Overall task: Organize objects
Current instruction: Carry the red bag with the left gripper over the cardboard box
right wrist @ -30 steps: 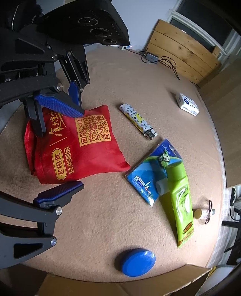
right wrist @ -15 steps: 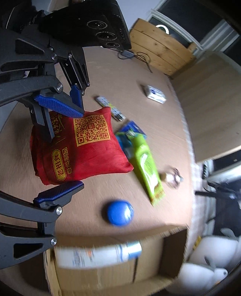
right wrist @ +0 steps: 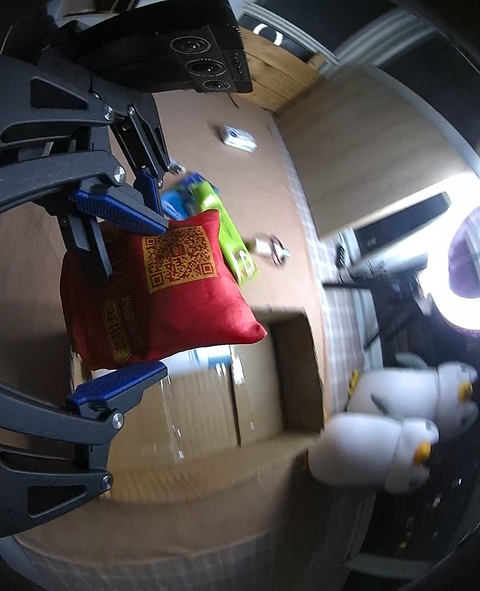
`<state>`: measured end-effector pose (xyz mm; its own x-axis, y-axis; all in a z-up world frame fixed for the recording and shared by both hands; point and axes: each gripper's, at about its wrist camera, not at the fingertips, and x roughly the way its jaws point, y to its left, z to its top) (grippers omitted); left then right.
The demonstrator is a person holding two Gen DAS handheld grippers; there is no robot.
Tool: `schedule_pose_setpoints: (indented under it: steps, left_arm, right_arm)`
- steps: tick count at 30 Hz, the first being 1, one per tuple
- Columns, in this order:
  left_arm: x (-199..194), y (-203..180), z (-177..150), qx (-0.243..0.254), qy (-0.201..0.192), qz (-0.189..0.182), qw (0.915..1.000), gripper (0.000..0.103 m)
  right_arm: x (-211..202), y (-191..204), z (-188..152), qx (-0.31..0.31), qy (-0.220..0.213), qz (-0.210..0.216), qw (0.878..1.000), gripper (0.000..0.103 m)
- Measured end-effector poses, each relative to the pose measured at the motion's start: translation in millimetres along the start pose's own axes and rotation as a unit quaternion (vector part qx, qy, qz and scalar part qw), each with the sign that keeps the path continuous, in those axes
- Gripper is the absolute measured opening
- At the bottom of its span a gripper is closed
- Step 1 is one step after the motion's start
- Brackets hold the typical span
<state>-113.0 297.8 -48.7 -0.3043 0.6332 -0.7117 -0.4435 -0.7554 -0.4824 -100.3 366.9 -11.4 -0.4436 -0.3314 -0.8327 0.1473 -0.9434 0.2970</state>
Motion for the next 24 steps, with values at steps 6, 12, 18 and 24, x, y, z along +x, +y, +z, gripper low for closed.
schedule_pose_setpoints:
  steps: [6,12,18,24]
  left_arm:
    - [31.4,-15.1,24.5,0.005,0.004,-0.004,1.0000,0.066]
    - [54.1,-16.2,39.0,0.007,0.011,0.000,0.9999,0.066]
    - [65.9,-17.8,43.8,0.015,0.014,-0.001,0.9998,0.066]
    - [69.4,-19.3,43.4,0.021,0.018,0.010,0.9996,0.077]
  right_arm:
    - [-4.3,-34.8,13.0,0.017,-0.015,-0.020,1.000,0.067]
    - [1.4,-54.9,21.6,0.025,-0.015,-0.026,0.999,0.067]
    - [5.5,-64.7,25.6,0.031,-0.014,-0.030,0.999,0.067]
    - [3.4,-72.4,28.6,0.034,-0.020,-0.049,0.998,0.067]
